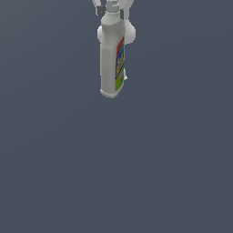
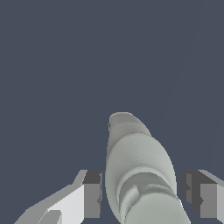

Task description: Pick up the object and move it to a goal position.

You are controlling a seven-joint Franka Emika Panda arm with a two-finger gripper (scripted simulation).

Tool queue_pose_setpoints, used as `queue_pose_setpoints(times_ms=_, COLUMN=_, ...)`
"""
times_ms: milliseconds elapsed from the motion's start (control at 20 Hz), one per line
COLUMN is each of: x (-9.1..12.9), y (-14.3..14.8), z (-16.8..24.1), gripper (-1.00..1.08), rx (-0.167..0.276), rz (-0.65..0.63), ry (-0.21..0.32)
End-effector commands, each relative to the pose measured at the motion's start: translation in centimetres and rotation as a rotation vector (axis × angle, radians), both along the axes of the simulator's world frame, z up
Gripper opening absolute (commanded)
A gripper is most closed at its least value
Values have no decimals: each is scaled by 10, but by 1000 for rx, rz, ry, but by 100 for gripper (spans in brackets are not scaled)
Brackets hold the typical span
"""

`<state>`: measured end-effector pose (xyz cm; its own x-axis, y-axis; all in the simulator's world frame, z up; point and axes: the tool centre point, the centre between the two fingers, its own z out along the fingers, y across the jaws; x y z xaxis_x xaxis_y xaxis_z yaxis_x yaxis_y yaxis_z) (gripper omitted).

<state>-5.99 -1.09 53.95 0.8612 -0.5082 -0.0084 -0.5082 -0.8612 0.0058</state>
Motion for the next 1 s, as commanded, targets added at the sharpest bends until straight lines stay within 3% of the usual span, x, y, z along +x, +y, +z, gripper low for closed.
queue_pose_setpoints(times_ms=0, x=-7, y=2, z=27, gripper=-100, rx=0, rz=0, ry=-10)
queue_pose_setpoints(times_ms=450, x=-17, y=7, z=73, gripper=-100, rx=0, rz=0, ry=-10)
queue_pose_setpoints(times_ms=950, x=-19, y=9, z=87, gripper=-100, rx=1, rz=1, ry=-10)
